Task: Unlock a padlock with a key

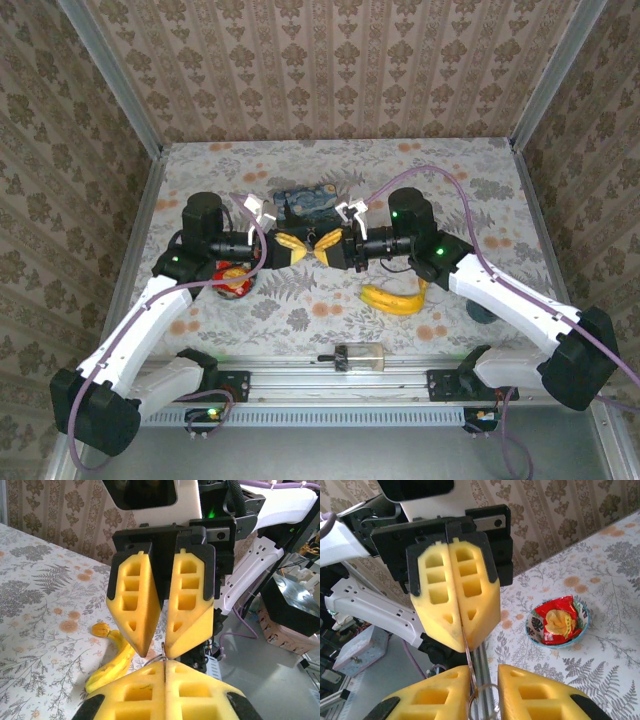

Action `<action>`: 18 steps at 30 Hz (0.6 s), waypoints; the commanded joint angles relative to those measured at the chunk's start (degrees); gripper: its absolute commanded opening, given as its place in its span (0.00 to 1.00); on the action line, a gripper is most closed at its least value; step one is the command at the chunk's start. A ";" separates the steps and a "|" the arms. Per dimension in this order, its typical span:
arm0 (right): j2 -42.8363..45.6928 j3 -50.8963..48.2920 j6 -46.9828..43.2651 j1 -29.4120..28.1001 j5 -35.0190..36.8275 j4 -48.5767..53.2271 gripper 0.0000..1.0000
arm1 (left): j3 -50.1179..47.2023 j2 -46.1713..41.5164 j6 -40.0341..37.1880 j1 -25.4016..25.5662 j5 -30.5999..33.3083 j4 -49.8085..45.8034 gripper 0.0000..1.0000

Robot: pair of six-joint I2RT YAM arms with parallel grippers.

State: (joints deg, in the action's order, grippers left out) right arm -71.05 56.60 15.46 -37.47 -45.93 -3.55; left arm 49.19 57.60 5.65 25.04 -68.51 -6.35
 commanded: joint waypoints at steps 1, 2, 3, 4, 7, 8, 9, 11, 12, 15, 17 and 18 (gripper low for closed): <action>-0.66 1.85 0.98 0.30 -2.47 -1.56 0.21 | -0.10 -1.35 0.84 -0.22 -1.89 1.20 0.00; -0.76 1.81 1.06 0.30 -2.58 -1.56 0.21 | -0.10 -1.36 1.00 -0.26 -1.77 1.38 0.00; -0.83 1.78 1.15 0.30 -2.75 -1.61 0.21 | -0.16 -1.33 1.29 -0.36 -1.71 1.59 0.00; -0.93 1.76 1.25 0.30 -2.91 -1.60 0.21 | -0.26 -1.35 1.51 -0.36 -1.62 1.90 0.00; -1.07 1.72 1.41 0.30 -3.11 -1.46 0.22 | -0.40 -1.52 2.17 -0.61 -1.54 2.64 0.00; -1.10 1.68 1.40 0.30 -3.15 -1.34 0.23 | -0.41 -1.53 2.34 -0.72 -1.44 2.82 0.00; -1.14 1.73 1.36 0.30 -3.20 -1.28 0.24 | -0.41 -1.55 2.49 -0.80 -1.40 2.96 0.00; -1.34 1.78 1.33 0.26 -3.42 -0.89 0.24 | -0.43 -1.53 2.70 -0.94 -1.45 3.25 0.00; -1.40 1.79 1.37 0.29 -3.59 -0.93 0.24 | -0.41 -1.53 2.83 -0.93 -1.45 3.32 0.00; -1.65 1.85 1.47 0.21 -3.90 -0.60 0.23 | -0.41 -1.44 3.14 -1.11 -1.36 3.78 0.00; -1.73 1.86 1.40 0.21 -3.80 -0.48 0.23 | -0.46 -1.44 3.31 -1.13 -1.36 3.90 0.00; -1.68 1.88 1.27 0.21 -3.65 -0.42 0.23 | -0.50 -1.44 3.31 -1.13 -1.46 4.01 0.00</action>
State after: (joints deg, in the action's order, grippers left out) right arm -72.40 56.95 16.56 -37.47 -47.81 -4.08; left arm 49.15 57.23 8.01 24.27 -68.62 -4.10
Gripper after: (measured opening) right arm 0.232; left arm 0.046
